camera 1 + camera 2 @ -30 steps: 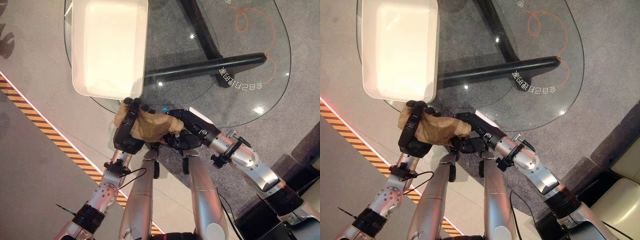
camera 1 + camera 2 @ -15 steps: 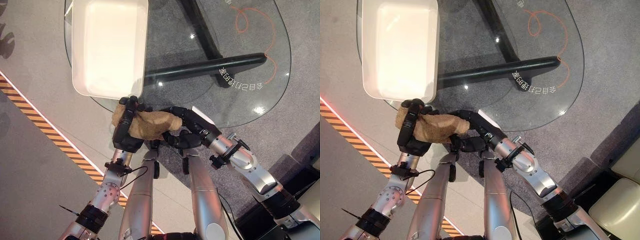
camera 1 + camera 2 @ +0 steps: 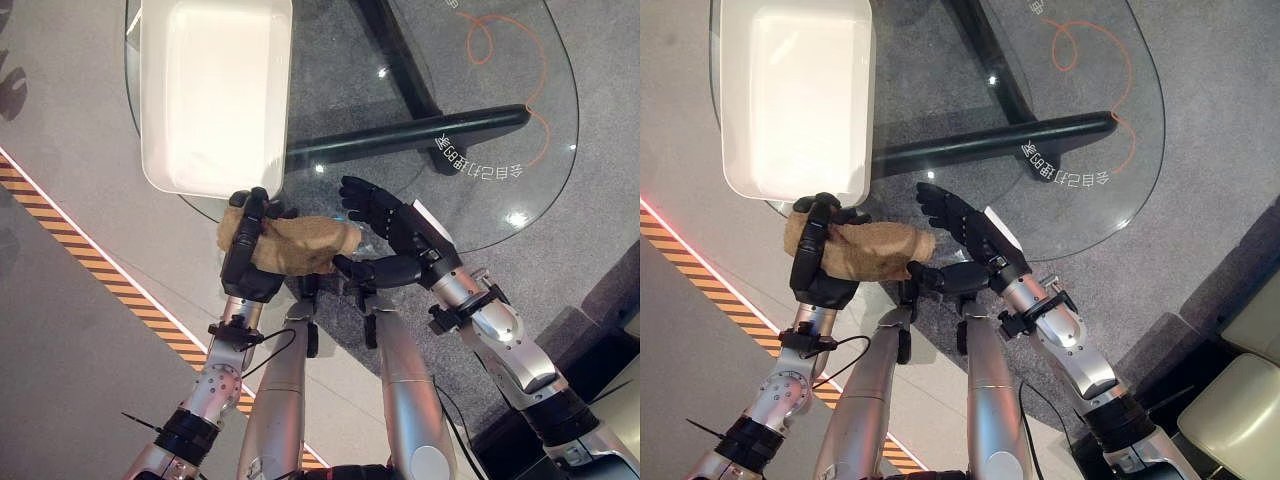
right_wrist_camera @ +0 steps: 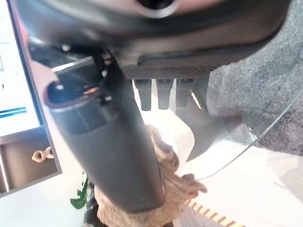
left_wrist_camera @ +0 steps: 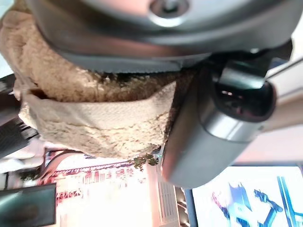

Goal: Wipe the table with a cloth and put it in the basket.

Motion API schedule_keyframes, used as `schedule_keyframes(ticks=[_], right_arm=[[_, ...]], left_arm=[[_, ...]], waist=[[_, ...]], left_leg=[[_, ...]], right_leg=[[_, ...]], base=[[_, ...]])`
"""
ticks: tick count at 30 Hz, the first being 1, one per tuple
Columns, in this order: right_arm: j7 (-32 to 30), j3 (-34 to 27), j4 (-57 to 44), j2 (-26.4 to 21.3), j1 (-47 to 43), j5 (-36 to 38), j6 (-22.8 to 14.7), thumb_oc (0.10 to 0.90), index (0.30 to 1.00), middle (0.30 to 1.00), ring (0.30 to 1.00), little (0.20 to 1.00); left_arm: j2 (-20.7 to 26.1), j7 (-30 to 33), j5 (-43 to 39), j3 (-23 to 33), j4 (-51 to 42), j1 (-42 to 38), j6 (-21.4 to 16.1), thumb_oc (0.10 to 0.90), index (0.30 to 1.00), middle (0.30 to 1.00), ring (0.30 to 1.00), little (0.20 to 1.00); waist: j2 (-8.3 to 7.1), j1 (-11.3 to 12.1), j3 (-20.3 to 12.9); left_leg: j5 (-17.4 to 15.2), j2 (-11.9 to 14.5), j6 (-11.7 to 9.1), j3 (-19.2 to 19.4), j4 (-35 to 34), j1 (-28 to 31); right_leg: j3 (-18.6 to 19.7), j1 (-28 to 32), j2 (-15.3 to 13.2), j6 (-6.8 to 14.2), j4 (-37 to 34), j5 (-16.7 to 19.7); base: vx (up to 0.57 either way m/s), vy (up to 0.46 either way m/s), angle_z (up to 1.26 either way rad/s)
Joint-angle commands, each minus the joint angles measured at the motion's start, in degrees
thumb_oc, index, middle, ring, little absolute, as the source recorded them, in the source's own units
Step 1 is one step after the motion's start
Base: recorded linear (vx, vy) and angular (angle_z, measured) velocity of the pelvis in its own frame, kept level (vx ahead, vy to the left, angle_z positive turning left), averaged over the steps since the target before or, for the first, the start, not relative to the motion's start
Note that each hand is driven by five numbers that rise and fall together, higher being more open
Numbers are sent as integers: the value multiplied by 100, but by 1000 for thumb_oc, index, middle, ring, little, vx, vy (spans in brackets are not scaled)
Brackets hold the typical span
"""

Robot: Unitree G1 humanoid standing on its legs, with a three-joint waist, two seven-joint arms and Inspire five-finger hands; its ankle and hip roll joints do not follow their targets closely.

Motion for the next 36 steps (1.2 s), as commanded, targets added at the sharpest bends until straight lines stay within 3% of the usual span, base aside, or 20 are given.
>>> schedule_keyframes(ticks=[1,3,4,6,7,9,10,11,13,16,17,19,20,23,25,29,30,34,35,36], right_arm=[[137,-299,-903,36,78,382,-437,800,900,900,900,900],[244,-332,-877,51,128,378,-290,800,900,900,900,900],[296,-336,-858,54,112,378,-183,800,900,900,900,900],[417,-335,-793,56,153,395,-28,800,900,900,900,900],[468,-306,-761,59,207,398,47,800,900,900,900,900],[594,-249,-709,48,233,460,239,800,900,900,900,900],[650,-233,-685,47,225,473,297,800,900,900,900,900],[737,-165,-620,70,296,455,486,800,900,900,900,900],[862,-42,-495,27,241,519,769,800,900,900,900,900],[954,90,-327,19,270,522,907,800,900,900,900,900],[994,151,-244,4,220,515,989,800,900,900,900,900],[1020,199,-193,-10,209,530,1066,800,900,900,900,900],[1071,294,-58,-42,167,515,1175,800,900,900,900,900],[1091,427,108,-108,64,398,1290,800,900,900,900,900],[1162,605,288,-207,-78,225,1475,800,900,900,900,900],[1256,833,469,-300,-192,57,1662,800,900,900,900,900],[1412,1061,544,-389,-297,37,1881,800,900,900,900,900],[1511,1296,718,-474,-346,23,1956,800,900,900,900,900],[1546,1399,791,-495,-308,125,1969,800,900,900,900,900],[1585,1445,848,-509,-346,162,1955,800,900,900,900,900]], left_arm=[[154,-175,757,669,-1139,94,-1101,100,300,300,300,200],[262,90,1012,856,-1206,45,-1474,100,300,300,300,200],[320,361,1245,997,-1254,-46,-1697,100,300,300,300,200],[392,964,1759,1159,-1320,-110,-1938,100,300,300,300,200],[426,1270,2009,1208,-1296,-111,-2055,100,300,300,300,200],[514,1965,2680,1318,-1316,-205,-2306,100,300,300,300,200],[542,2274,2964,1386,-1309,-260,-2391,100,300,300,300,200],[622,2950,3546,1466,-1260,-285,-2577,100,300,300,300,200],[743,4046,4467,1666,-1192,-481,-2702,100,300,300,300,200],[862,4857,5131,1782,-1088,-616,-2806,100,300,300,300,200],[956,5368,5675,1857,-1033,-763,-2820,100,300,300,300,200],[1025,5772,6077,1885,-1012,-883,-2735,100,300,300,300,200],[1208,6407,6663,1953,-819,-1105,-2535,100,300,300,300,200],[1447,7198,7342,1922,-508,-1414,-2189,100,300,300,300,200],[1746,7919,8018,1843,-52,-1792,-1747,100,300,300,300,200],[1988,8325,8339,1676,460,-2158,-1463,100,300,300,300,200],[2174,8494,8573,1485,927,-2512,-1214,100,300,300,300,200],[2439,8536,8557,1231,1511,-2992,-1154,100,300,300,300,200],[2507,8548,8540,1097,1707,-3160,-1125,100,300,300,300,200],[2593,8541,8515,982,1883,-3404,-1116,100,300,300,300,200]], waist=[[91,58,-156],[123,67,-156],[126,63,-156],[151,72,-156],[179,85,-156],[200,89,-156],[196,80,-156],[232,94,-156],[234,83,-156],[254,91,-156],[241,75,-156],[241,69,-156],[243,47,-156],[240,19,-156],[226,-13,-156],[193,-49,-156],[150,-84,-156],[65,-124,-156],[45,-141,-156],[-9,-172,-156]], left_leg=[[-279,-44,380,288,145,206],[-270,-56,376,280,136,221],[-89,-69,387,320,116,76],[-87,-76,381,306,131,67],[-244,-72,359,257,153,194],[-230,-76,353,246,158,176],[-64,-81,369,286,144,32],[-223,-84,347,234,180,156],[-40,-86,355,284,156,4],[-198,-83,323,239,177,121],[-30,-75,336,293,147,-13],[-23,-75,328,295,152,-31],[-20,-77,322,299,150,-40],[-10,-74,320,323,157,-95],[3,-59,318,353,139,-142],[3,-47,313,386,145,-228],[18,-26,309,429,111,-289],[28,20,302,497,76,-375],[-130,34,278,454,79,-265],[22,42,311,526,48,-423]], right_leg=[[85,268,364,-65,-585,412],[97,273,367,-78,-561,382],[96,147,345,-114,-601,521],[99,143,342,-130,-577,486],[108,259,360,-117,-529,319],[113,248,362,-134,-510,287],[103,117,348,-162,-539,428],[123,233,377,-160,-470,244],[119,99,361,-206,-516,375],[144,203,382,-207,-474,201],[138,78,366,-234,-515,349],[139,65,367,-242,-514,345],[160,46,388,-254,-511,340],[179,-10,398,-263,-511,345],[197,-69,404,-263,-531,362],[214,-158,408,-260,-552,385],[212,-236,410,-246,-587,421],[219,-351,408,-209,-616,482],[238,-270,441,-169,-583,360],[231,-426,432,-171,-634,535]], base=[[18,36,-3],[-18,38,-5],[-56,41,-7],[6,42,-9],[72,47,-5],[5,36,0],[15,48,0],[-54,57,1],[13,67,2],[34,52,-1],[-61,35,1],[-22,56,1],[18,91,0],[8,82,-2],[7,86,-3],[2,56,-5],[2,91,-10],[21,56,-3],[11,44,-1],[7,40,-2]])
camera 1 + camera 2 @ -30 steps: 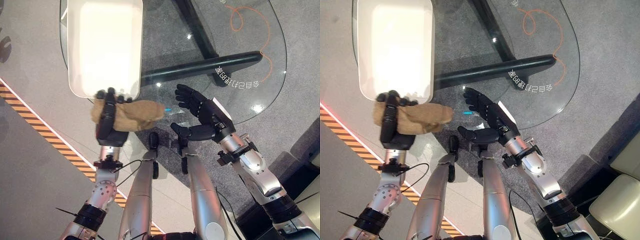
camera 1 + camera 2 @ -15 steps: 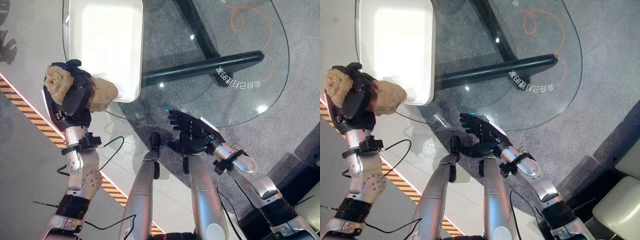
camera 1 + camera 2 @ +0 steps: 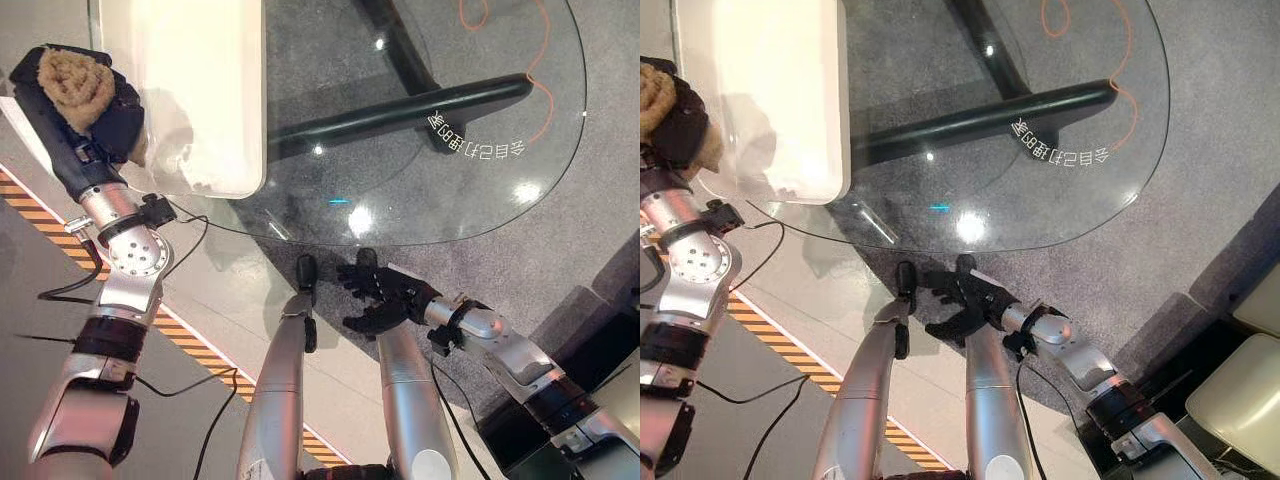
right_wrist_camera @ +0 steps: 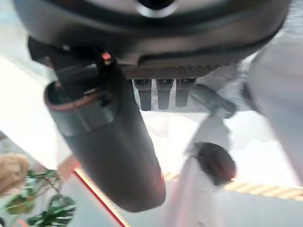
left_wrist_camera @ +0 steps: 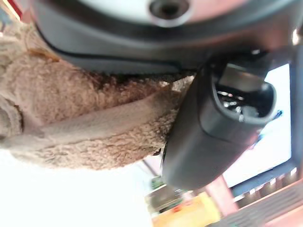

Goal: Wipe the table with a cloth and put it in the basket.

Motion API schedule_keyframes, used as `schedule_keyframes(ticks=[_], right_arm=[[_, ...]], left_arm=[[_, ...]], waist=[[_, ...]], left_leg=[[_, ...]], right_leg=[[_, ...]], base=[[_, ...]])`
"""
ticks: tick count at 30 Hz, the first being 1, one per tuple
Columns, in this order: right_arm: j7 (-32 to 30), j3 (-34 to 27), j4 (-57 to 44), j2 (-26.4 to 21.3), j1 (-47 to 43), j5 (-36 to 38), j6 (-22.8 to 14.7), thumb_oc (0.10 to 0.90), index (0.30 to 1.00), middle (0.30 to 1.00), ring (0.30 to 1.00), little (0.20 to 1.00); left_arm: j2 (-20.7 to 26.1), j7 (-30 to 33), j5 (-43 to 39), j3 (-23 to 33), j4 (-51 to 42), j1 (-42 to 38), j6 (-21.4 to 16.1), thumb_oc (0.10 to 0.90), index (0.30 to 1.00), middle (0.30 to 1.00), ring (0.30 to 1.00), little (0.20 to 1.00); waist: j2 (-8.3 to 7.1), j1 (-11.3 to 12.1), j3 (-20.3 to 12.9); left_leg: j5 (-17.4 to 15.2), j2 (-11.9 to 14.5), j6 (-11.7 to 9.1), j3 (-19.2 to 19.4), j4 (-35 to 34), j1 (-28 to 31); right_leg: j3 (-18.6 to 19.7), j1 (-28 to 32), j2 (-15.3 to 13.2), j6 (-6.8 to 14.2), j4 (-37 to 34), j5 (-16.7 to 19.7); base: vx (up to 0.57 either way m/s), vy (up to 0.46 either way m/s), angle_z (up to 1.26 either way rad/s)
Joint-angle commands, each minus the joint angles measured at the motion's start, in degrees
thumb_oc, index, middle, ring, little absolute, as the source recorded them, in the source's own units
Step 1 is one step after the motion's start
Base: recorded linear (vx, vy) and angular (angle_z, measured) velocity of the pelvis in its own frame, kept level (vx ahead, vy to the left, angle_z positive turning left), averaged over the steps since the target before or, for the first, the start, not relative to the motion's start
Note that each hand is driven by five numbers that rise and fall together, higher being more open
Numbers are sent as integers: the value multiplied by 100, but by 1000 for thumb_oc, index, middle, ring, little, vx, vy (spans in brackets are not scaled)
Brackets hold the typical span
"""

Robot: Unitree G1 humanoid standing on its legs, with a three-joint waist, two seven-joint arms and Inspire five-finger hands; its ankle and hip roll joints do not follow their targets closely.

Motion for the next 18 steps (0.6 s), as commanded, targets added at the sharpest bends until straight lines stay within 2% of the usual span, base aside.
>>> schedule_keyframes(ticks=[1,2,3,4,6,9,13,18], right_arm=[[520,308,-268,-22,187,230,-178,800,900,900,900,900],[528,343,-242,-16,218,235,-199,800,900,900,900,900],[531,363,-216,-27,181,243,-214,800,900,900,900,900],[500,465,-104,10,212,248,-315,800,900,900,900,900],[486,525,-58,-9,166,322,-386,800,900,900,900,900],[488,585,19,-1,165,382,-527,800,900,900,900,900],[437,681,116,42,134,461,-679,800,900,900,900,900],[420,736,162,8,177,625,-907,800,900,900,900,900]], left_arm=[[775,356,369,170,-123,-768,-429,100,300,300,300,200],[784,346,366,116,-60,-789,-436,100,300,300,300,200],[815,334,399,69,23,-912,-436,100,300,300,300,200],[886,358,556,-180,195,-1180,-225,100,300,300,300,200],[1022,369,610,-447,404,-1555,0,100,300,300,300,200],[1173,329,541,-757,731,-1933,134,100,300,300,300,200],[1282,379,853,-1192,1203,-2477,357,100,300,300,300,200],[1385,329,948,-1582,1540,-2913,435,100,300,300,300,200]], waist=[[-53,-124,-154],[-47,-115,-154],[-80,-142,-154],[-104,-160,-154],[-140,-201,-154],[-189,-254,-154],[-271,-332,-154],[-356,-415,-154]], left_leg=[[-2,-29,391,316,31,-50],[-158,-22,363,255,51,68],[-9,-15,395,325,35,-87],[-182,13,366,279,70,-24],[-191,26,365,293,83,-110],[-211,38,368,294,129,-231],[-213,50,369,305,147,-435],[-253,58,378,291,181,-620]], right_leg=[[-12,117,371,-113,-811,551],[-1,224,395,-85,-771,412],[-20,83,371,-97,-818,573],[-17,142,406,-50,-787,463],[-22,64,408,-21,-810,520],[-12,-54,416,16,-790,587],[-6,-236,440,67,-810,698],[3,-431,458,125,-824,832]], base=[[-1,23,-4],[-7,18,-4],[55,45,-7],[-9,43,-7],[22,51,-9],[-3,37,-6],[-9,17,-4],[-4,2,-3]])
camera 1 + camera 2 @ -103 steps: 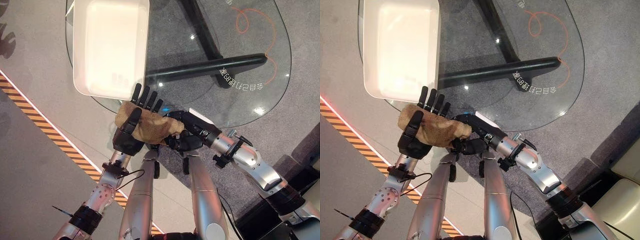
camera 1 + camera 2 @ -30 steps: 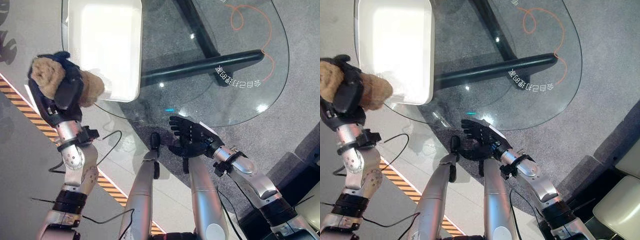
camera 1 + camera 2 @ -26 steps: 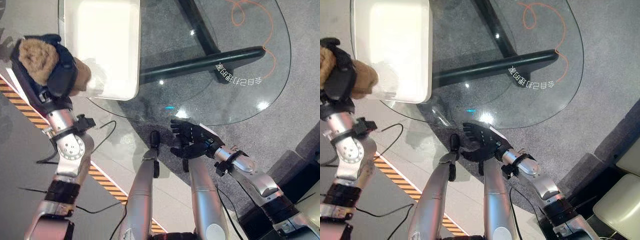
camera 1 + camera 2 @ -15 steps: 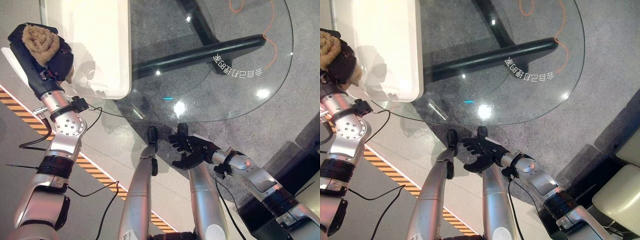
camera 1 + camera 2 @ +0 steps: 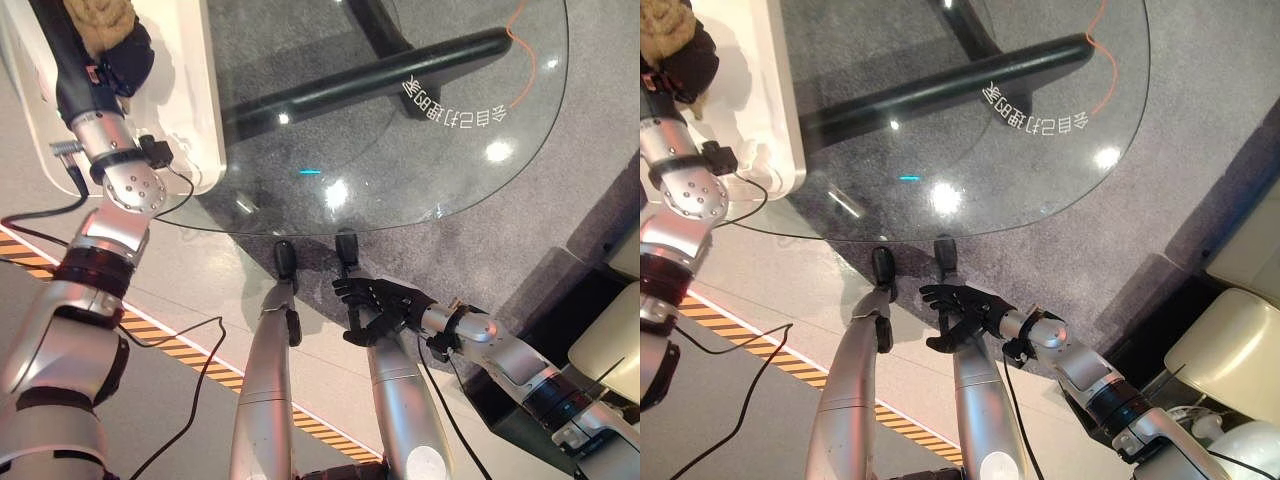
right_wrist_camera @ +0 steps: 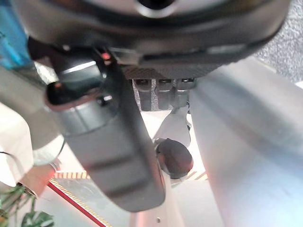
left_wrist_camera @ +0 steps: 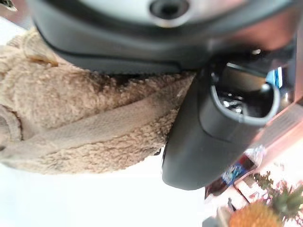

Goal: Wipe the table with a cloth and put it in the basket.

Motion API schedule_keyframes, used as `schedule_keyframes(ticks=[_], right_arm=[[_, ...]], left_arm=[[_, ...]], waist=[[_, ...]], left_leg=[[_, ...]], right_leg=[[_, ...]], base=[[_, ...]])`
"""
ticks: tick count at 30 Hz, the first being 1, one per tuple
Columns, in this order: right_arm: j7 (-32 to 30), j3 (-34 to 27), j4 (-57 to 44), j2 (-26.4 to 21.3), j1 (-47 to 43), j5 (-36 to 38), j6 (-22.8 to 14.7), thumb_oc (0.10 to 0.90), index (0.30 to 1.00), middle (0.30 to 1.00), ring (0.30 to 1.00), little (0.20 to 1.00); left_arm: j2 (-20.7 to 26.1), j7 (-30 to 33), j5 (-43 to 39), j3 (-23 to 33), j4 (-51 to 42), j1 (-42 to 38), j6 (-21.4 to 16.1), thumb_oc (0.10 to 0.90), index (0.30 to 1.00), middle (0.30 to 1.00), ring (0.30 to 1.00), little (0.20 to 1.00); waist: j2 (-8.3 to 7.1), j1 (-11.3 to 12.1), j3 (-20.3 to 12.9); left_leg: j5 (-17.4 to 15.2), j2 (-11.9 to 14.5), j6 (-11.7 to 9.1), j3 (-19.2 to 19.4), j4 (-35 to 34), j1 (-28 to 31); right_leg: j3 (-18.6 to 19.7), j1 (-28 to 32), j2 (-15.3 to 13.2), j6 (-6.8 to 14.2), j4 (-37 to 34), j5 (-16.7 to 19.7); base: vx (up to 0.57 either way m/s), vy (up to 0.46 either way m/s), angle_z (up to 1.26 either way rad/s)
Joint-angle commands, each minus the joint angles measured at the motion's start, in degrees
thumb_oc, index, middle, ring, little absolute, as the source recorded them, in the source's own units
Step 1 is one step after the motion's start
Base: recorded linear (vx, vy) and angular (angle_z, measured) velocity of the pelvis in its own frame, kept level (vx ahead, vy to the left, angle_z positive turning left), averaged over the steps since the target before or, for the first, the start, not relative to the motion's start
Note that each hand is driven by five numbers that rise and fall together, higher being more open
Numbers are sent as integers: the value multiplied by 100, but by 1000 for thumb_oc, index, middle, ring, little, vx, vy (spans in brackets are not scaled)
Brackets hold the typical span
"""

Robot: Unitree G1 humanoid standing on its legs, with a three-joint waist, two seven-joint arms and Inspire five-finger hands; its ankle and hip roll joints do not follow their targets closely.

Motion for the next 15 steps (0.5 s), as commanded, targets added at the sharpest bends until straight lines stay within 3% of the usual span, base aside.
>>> schedule_keyframes(ticks=[1,4,9,15], right_arm=[[251,262,-194,52,389,388,-315,800,900,900,900,900],[253,279,-201,65,384,459,-400,800,900,900,900,900],[244,268,-119,87,353,553,-546,800,900,900,900,900],[127,291,-139,102,393,578,-667,800,900,900,900,900]], left_arm=[[741,295,396,146,-198,-573,-207,100,300,300,300,200],[755,305,647,-53,-12,-795,-5,100,300,300,300,200],[905,-205,814,-574,729,-1360,1070,100,300,300,300,200],[938,-576,309,-641,1174,-1411,1456,100,300,300,300,200]], waist=[[-123,138,-144],[-155,96,-144],[-193,16,-144],[-233,-15,-144]], left_leg=[[-189,-85,337,292,-128,261],[-201,-79,332,302,-134,212],[-211,-68,314,304,-180,137],[-221,-78,312,276,-235,95]], right_leg=[[-1,146,303,36,-466,545],[-1,107,308,61,-508,590],[-6,23,294,114,-589,671],[-31,-17,275,150,-685,724]], base=[[0,0,0],[0,0,0],[-10,-16,-4],[-3,-34,-3]])
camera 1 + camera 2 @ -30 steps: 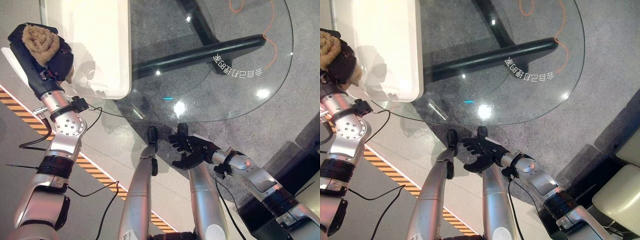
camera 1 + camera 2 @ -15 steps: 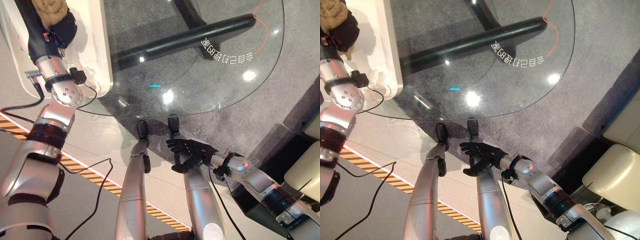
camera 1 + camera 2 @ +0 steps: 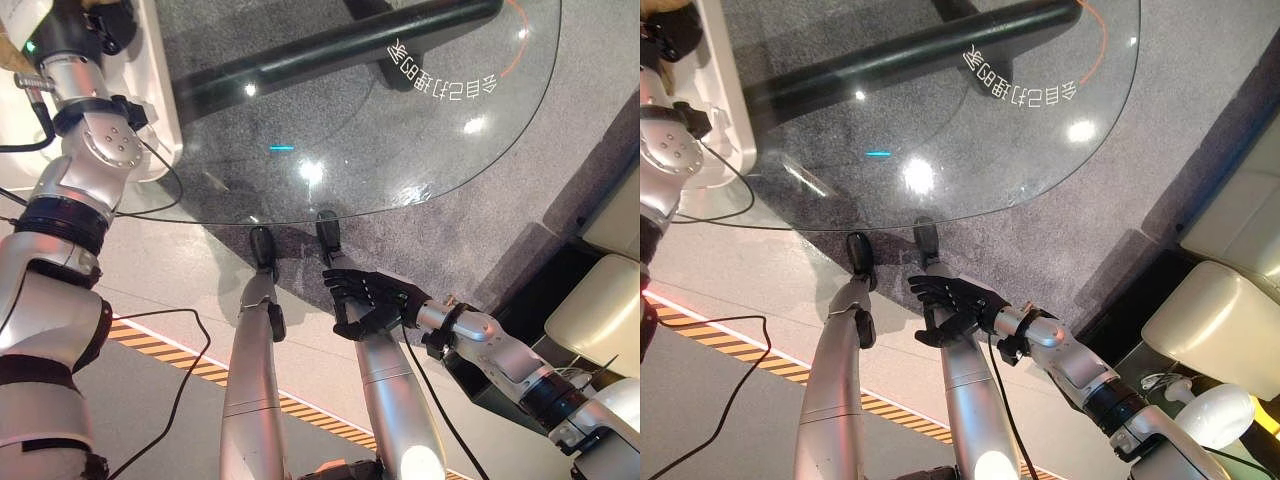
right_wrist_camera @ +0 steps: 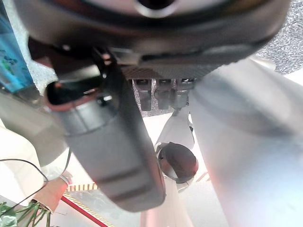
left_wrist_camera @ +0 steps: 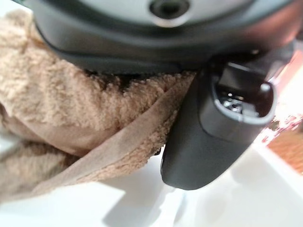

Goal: Wipe the table with a cloth and put it in the basket.

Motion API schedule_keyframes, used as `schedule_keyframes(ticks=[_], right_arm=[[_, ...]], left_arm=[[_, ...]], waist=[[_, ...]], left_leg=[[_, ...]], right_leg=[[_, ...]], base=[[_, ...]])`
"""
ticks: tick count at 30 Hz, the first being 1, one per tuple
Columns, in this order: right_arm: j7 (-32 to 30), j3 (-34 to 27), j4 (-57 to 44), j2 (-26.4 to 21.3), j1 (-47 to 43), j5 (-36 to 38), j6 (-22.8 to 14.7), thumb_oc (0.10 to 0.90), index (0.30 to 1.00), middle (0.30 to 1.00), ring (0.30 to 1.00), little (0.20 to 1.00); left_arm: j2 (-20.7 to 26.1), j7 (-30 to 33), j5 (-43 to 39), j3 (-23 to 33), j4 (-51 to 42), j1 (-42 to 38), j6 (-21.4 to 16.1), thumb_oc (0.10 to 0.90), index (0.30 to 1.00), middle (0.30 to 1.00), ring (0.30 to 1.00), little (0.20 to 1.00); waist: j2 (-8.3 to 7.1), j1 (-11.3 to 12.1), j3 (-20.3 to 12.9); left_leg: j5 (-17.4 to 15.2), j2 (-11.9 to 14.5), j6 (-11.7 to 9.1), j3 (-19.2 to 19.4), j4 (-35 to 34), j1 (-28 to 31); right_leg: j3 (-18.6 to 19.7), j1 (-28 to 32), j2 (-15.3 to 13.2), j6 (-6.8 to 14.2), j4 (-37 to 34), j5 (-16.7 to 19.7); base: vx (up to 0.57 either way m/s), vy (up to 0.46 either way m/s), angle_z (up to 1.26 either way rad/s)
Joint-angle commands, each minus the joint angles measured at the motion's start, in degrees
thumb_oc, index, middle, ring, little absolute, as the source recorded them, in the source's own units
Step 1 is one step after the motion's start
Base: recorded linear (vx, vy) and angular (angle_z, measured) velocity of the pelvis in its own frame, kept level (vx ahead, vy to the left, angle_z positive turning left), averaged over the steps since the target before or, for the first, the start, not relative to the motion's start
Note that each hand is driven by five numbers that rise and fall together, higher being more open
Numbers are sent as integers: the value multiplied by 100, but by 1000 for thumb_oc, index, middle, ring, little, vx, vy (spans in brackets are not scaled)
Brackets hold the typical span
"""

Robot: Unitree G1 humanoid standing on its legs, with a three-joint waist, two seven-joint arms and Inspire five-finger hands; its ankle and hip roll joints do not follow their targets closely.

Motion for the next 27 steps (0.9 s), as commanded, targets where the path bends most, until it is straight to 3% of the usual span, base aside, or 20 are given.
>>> schedule_keyframes(ticks=[1,3,4,5,6,7,14,23,25,27], right_arm=[[109,180,-256,74,424,210,-207,800,900,900,900,900],[76,157,-309,102,419,259,-208,800,900,900,900,900],[61,157,-330,102,415,269,-199,800,900,900,900,900],[50,152,-352,114,414,268,-192,800,900,900,900,900],[48,152,-355,114,413,268,-194,800,900,900,900,900],[55,150,-364,101,409,283,-207,800,900,900,900,900],[23,64,-473,156,496,204,-181,800,900,900,900,900],[26,-68,-528,262,693,-28,-141,800,900,900,900,900],[30,-150,-536,307,722,-128,-139,800,900,900,900,900],[31,-136,-529,324,792,-142,-137,800,900,900,900,900]], left_arm=[[623,-152,-502,220,201,-183,147,100,300,300,300,200],[578,-327,-452,217,275,-198,218,375,535,535,535,475],[574,-338,-481,210,277,-203,242,427,580,580,580,527],[560,-355,-599,191,300,-242,300,605,733,733,733,705],[558,-342,-632,186,303,-253,306,676,794,794,794,776],[558,-324,-658,172,325,-281,318,800,900,900,900,900],[549,-269,-1004,264,353,-294,71,800,900,900,900,900],[537,-499,-1546,604,34,28,-646,800,900,900,900,900],[568,-581,-1698,737,-154,95,-765,800,900,900,900,900],[562,-604,-1755,760,-201,193,-800,800,900,900,900,900]], waist=[[-99,195,-125],[-131,188,-125],[-137,190,-125],[-147,187,-125],[-149,187,-125],[-154,183,-125],[-143,204,-125],[-76,299,-125],[-76,304,-125],[-46,339,-125]], left_leg=[[-223,-128,309,279,-321,520],[-217,-126,309,272,-363,524],[-215,-128,308,267,-371,529],[-220,-132,312,265,-378,543],[-219,-131,312,265,-385,548],[-217,-128,313,265,-400,564],[-202,-141,320,242,-443,745],[-177,-174,335,240,-566,1251],[2,-205,357,310,-631,1239],[-159,-195,332,232,-625,1426]], right_leg=[[0,275,223,98,-485,550],[-21,283,218,99,-545,578],[-23,292,220,101,-557,580],[-31,307,223,100,-566,579],[-32,310,224,100,-568,578],[-35,322,222,102,-575,576],[-48,487,214,86,-598,559],[-77,920,231,46,-601,466],[-88,910,191,6,-675,592],[-83,1082,222,35,-641,436]], base=[[1,-36,0],[-4,-57,2],[-9,-65,3],[-6,-34,2],[-8,-31,2],[0,0,0],[-8,-20,0],[-9,-6,1],[-45,-42,9],[18,-13,14]])
